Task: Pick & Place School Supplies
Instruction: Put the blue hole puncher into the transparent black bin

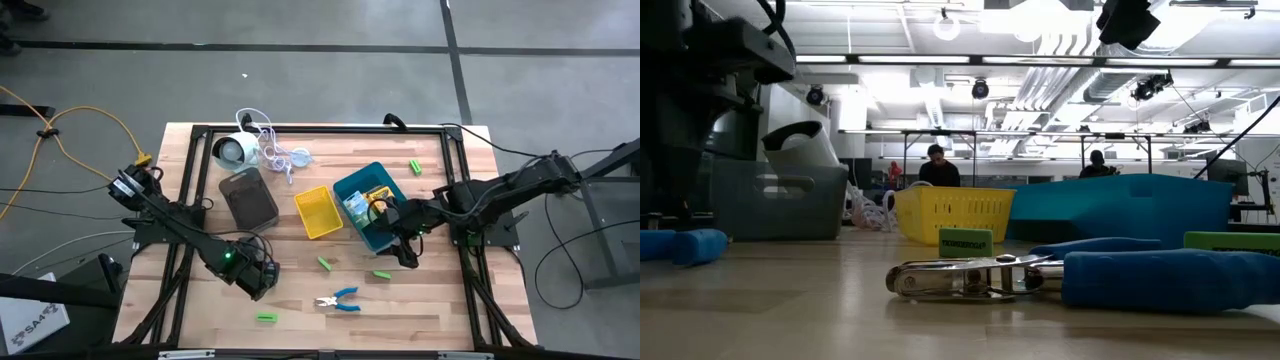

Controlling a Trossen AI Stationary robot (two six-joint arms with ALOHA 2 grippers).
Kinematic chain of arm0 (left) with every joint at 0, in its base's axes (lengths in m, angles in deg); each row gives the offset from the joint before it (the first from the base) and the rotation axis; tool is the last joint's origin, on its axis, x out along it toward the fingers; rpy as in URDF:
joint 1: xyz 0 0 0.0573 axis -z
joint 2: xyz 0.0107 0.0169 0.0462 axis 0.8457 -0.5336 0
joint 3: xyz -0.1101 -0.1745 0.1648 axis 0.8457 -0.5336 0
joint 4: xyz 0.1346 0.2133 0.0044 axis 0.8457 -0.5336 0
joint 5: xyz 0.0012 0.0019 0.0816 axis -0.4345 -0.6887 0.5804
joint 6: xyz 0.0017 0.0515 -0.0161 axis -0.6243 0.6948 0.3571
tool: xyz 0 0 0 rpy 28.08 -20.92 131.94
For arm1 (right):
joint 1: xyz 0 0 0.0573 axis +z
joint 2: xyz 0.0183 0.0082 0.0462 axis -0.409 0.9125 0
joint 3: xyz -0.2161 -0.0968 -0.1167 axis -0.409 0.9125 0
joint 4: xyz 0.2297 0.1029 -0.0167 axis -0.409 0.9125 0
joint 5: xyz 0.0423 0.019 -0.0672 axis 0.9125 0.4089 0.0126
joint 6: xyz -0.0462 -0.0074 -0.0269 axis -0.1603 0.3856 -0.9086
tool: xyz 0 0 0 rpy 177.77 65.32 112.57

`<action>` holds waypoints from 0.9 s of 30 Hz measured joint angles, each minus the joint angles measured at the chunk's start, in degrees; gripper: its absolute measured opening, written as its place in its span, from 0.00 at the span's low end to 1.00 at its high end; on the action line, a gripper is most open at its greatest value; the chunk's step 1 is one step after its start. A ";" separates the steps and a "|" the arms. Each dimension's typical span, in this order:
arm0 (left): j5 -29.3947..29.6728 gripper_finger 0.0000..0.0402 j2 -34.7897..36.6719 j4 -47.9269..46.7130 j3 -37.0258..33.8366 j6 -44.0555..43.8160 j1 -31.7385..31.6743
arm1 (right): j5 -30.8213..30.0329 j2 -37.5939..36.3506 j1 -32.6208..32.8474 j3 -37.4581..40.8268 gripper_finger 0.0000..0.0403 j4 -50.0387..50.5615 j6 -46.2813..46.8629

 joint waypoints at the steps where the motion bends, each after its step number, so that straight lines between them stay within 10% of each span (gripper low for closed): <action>1: -0.06 0.33 -0.48 0.06 0.00 -0.37 0.02 | 0.00 0.00 0.00 0.00 0.68 -0.02 0.00; 27: -9.05 0.28 -8.20 1.57 0.20 1.58 -2.15 | -0.01 0.00 0.00 0.00 0.68 -0.01 0.02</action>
